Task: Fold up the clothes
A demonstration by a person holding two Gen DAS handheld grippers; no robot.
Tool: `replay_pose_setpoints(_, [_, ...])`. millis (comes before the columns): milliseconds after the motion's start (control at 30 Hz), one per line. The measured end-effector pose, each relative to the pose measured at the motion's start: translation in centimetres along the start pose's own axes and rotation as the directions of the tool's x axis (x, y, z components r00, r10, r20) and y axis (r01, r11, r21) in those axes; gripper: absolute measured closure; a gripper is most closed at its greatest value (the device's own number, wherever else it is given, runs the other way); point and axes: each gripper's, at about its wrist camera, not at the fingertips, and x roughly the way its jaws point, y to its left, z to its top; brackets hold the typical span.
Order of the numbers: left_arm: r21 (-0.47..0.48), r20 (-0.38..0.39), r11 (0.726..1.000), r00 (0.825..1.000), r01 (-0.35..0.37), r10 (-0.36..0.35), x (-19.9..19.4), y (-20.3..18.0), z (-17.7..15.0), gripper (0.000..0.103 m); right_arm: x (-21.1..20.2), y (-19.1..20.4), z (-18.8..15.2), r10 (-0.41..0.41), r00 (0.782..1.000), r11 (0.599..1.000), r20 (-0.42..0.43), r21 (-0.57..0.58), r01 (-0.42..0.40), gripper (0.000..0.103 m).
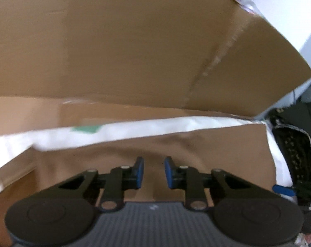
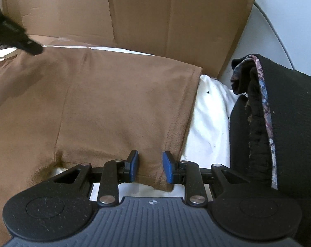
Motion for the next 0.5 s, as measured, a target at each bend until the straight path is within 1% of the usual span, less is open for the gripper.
replay_pose_setpoints(67, [0.019,-0.012,1.0,1.0,0.021,-0.021,1.6,-1.2,0.6,0.084,-0.1,0.0,0.1,-0.008,1.0,1.0,-0.003,-0.003,0.008,0.07])
replay_pose_setpoints(100, [0.022,-0.019,0.999,1.0,0.024,-0.023,2.3,-1.7,0.8,0.089,-0.1,-0.1,0.2,-0.009,1.0,1.0,-0.004,-0.001,0.009,0.07])
replay_pose_setpoints(200, [0.033,-0.036,0.999,0.999,0.032,-0.031,4.0,-2.9,1.4,0.095,-0.2,-0.2,0.3,-0.006,1.0,1.0,-0.009,-0.006,0.005,0.07])
replay_pose_setpoints(300, [0.067,-0.044,0.998,0.999,0.017,-0.014,5.1,-3.9,1.7,0.096,-0.3,-0.3,0.3,-0.003,1.0,1.0,-0.014,-0.013,0.003,0.07])
replay_pose_setpoints(500, [0.073,-0.054,0.997,0.998,-0.008,0.012,6.8,-4.3,2.5,0.099,-0.9,-0.1,-0.2,-0.017,1.0,0.999,-0.012,-0.031,0.017,0.07])
